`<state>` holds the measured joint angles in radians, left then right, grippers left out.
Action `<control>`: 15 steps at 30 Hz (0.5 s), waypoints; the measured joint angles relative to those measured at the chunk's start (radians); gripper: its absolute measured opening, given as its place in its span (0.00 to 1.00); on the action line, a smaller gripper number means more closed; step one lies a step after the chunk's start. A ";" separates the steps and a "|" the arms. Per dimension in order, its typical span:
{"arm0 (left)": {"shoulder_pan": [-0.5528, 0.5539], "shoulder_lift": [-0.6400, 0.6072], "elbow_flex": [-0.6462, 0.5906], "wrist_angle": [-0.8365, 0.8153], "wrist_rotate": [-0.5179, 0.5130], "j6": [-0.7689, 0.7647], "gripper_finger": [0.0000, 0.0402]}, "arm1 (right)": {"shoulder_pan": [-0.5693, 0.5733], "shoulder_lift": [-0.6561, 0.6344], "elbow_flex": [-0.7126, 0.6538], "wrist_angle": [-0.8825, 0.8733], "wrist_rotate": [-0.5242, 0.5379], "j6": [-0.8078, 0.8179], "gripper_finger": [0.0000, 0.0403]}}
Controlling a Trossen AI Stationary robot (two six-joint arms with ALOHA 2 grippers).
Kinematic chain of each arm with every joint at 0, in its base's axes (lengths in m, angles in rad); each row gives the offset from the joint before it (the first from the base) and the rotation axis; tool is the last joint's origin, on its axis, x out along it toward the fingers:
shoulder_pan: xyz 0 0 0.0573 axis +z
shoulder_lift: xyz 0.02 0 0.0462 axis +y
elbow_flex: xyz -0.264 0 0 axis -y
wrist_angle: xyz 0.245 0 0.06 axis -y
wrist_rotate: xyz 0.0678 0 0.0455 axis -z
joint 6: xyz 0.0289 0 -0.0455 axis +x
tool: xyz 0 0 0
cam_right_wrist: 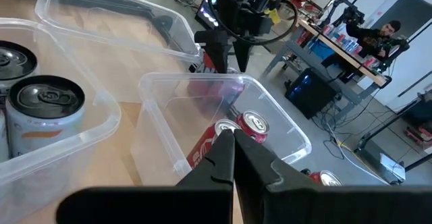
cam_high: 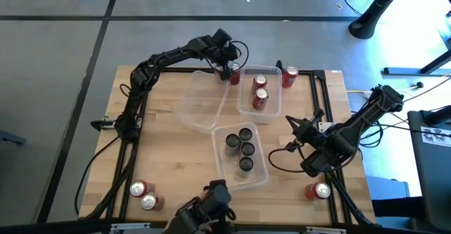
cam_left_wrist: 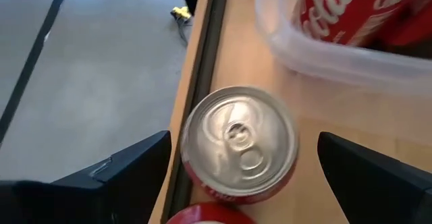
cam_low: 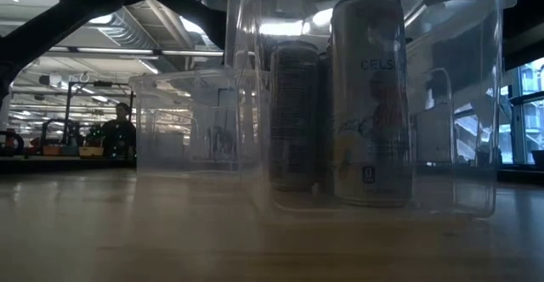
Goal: Sort soda cans
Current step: Put the red/white soda can into the right transparent bin
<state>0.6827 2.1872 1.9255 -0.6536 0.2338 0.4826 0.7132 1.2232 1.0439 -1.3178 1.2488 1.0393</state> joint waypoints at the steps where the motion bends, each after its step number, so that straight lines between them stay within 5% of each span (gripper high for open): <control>1: 0.000 0.000 0.000 0.000 0.010 0.000 0.90 | 0.000 0.000 0.000 0.000 0.000 0.000 0.01; 15: 0.000 0.018 0.003 -0.020 0.019 -0.017 0.90 | 0.000 0.000 0.000 0.005 0.000 0.000 0.01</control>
<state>0.6823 2.2047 1.9282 -0.6740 0.2528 0.4656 0.7132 1.2232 1.0439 -1.3132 1.2491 1.0393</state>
